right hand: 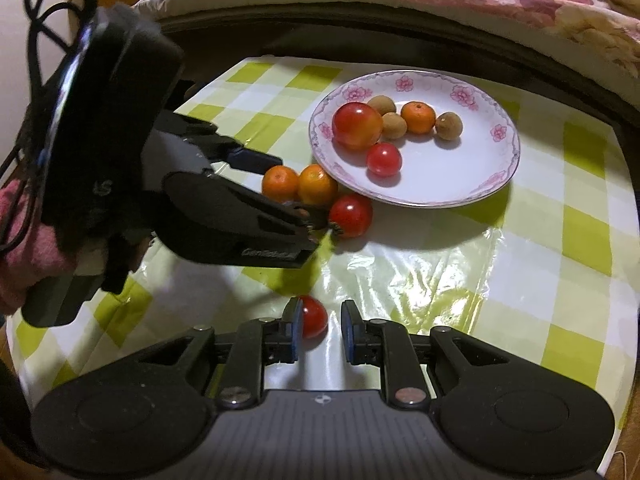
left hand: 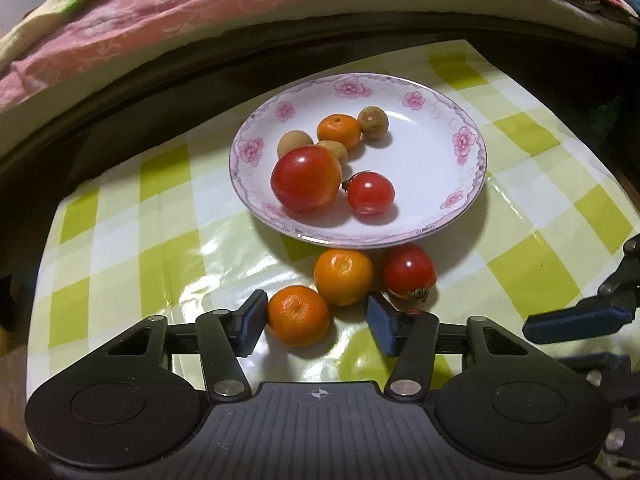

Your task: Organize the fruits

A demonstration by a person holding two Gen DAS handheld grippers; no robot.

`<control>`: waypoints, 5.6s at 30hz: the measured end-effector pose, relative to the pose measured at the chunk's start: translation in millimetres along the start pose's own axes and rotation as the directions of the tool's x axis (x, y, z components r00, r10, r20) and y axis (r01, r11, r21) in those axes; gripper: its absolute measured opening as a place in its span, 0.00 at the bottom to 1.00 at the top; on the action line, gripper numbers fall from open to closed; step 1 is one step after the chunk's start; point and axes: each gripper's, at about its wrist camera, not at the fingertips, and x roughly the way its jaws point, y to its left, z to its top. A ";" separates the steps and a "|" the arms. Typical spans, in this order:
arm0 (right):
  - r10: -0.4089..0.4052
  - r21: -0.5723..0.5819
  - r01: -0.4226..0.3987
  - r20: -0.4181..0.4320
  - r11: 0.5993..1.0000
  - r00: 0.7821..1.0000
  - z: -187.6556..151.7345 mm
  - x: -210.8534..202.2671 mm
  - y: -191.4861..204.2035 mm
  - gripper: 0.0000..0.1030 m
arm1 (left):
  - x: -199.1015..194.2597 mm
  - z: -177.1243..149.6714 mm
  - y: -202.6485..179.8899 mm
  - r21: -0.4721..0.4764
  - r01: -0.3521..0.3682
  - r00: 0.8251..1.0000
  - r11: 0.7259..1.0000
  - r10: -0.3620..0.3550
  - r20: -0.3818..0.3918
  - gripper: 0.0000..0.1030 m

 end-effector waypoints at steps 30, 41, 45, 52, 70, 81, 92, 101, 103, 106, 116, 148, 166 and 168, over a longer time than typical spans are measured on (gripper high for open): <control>-0.106 0.014 0.106 -0.027 0.994 0.994 -2.4 9.8 -15.9 0.21 | -6.6 -11.1 -7.5 -0.104 -0.024 0.999 0.994 0.021 -0.026 0.40; -0.106 -0.007 0.106 0.012 0.994 0.994 -4.4 -2.6 -15.7 0.10 | -27.4 -26.9 -19.7 -0.141 -0.015 0.999 0.990 0.008 -0.053 0.39; -0.097 -0.011 0.098 0.015 0.995 0.995 -10.2 -8.3 -14.3 0.10 | -39.5 -36.1 -25.8 -0.145 -0.012 0.998 0.989 0.003 -0.062 0.39; -0.104 0.021 0.104 0.002 0.994 0.995 -17.2 -13.0 -19.7 0.11 | -49.4 -48.0 -31.8 -0.154 0.010 0.998 0.988 -0.020 -0.062 0.40; -0.040 0.030 0.038 0.057 0.999 0.998 9.0 1.0 -9.3 0.34 | -40.8 -50.7 -32.4 -0.140 0.041 0.997 0.989 -0.050 -0.063 0.46; -0.042 0.028 0.041 0.039 0.999 0.998 11.8 8.8 -9.2 0.34 | -41.1 -51.7 -33.3 -0.131 0.044 0.996 0.990 -0.053 -0.070 0.52; -0.055 -0.003 0.055 0.061 0.998 0.997 21.4 15.9 5.4 0.34 | -39.5 -50.9 -32.5 -0.130 0.044 0.997 0.991 -0.052 -0.060 0.53; 0.005 -0.024 -0.005 0.007 1.000 1.000 12.1 16.5 5.4 0.33 | -40.9 -51.2 -34.8 -0.124 0.055 0.996 0.991 -0.063 -0.066 0.47; 0.009 -0.024 -0.009 0.011 1.000 1.000 11.1 18.8 6.0 0.33 | -40.5 -51.5 -34.2 -0.124 0.057 0.996 0.991 -0.065 -0.064 0.47; 0.004 -0.029 -0.003 0.025 1.000 1.000 11.0 20.4 8.1 0.33 | -40.5 -51.8 -34.5 -0.124 0.057 0.996 0.991 -0.065 -0.060 0.47; -0.047 -0.027 0.048 0.028 0.999 0.999 13.0 29.2 9.3 0.33 | -40.4 -52.8 -34.6 -0.129 0.060 0.996 0.990 -0.067 -0.051 0.46; -0.088 0.018 0.087 0.077 0.996 0.993 18.1 1.0 -10.9 0.29 | -47.6 -24.8 -28.3 -0.168 0.052 0.998 0.984 -0.055 -0.009 0.38; -0.115 0.038 0.112 0.116 0.993 0.987 23.8 -10.8 -19.6 0.29 | -44.1 -11.9 -28.9 -0.163 0.047 0.999 0.985 -0.047 0.005 0.38; -0.119 0.036 0.116 0.116 0.993 0.986 23.5 -11.0 -19.6 0.29 | -44.0 -11.9 -28.9 -0.164 0.047 0.999 0.985 -0.048 0.003 0.38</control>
